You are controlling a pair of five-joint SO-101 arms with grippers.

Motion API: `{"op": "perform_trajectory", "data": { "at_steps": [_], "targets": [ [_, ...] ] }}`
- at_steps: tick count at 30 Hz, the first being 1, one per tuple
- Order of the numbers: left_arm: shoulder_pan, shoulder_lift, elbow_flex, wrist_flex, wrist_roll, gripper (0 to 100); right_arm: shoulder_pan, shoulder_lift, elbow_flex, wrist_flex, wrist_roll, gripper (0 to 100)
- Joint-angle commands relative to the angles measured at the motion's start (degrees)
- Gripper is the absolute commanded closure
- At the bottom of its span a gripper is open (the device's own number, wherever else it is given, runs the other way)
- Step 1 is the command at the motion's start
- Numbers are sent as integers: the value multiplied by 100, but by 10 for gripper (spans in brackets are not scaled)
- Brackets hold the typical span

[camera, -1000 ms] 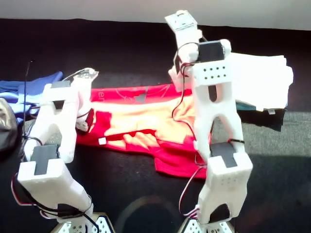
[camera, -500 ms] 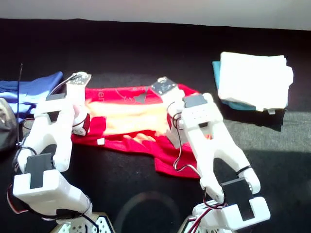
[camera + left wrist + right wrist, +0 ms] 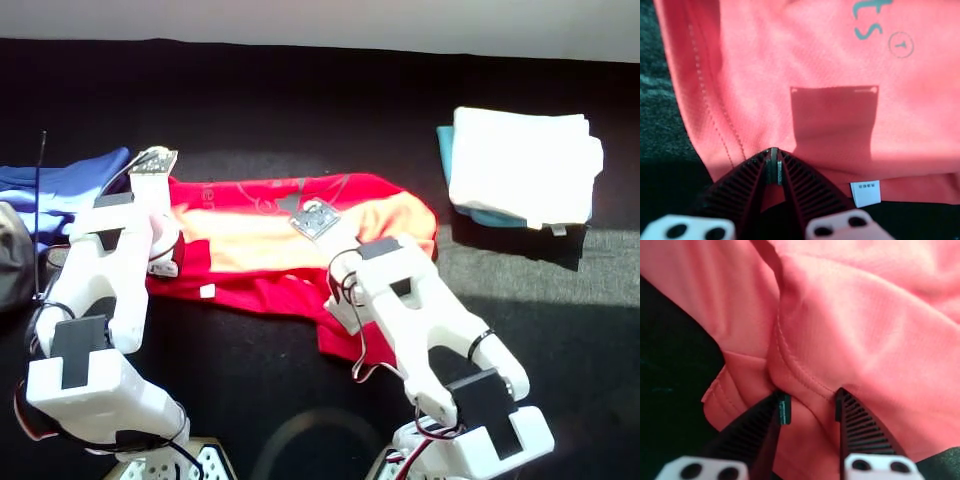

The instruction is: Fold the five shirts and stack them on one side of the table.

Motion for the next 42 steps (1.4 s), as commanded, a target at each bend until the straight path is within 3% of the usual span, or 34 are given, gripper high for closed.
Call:
{"op": "perform_trajectory", "data": {
  "at_steps": [1,6,12,28,36,42],
  "targets": [
    [-136,22,-4,-149,35,991,127,-268,-13,-180,70,883],
    [-136,22,-4,-149,35,991,497,-286,-92,-207,211,995],
    [-136,22,-4,-149,35,991,585,-347,-215,-154,334,991],
    [-136,22,-4,-158,35,991,585,-347,-2563,2668,352,991],
    [-277,-4,4,-281,53,991,549,-356,-2536,3451,826,991],
    [-295,-13,4,-264,62,991,242,-936,-1508,3011,800,991]
  ]
}}
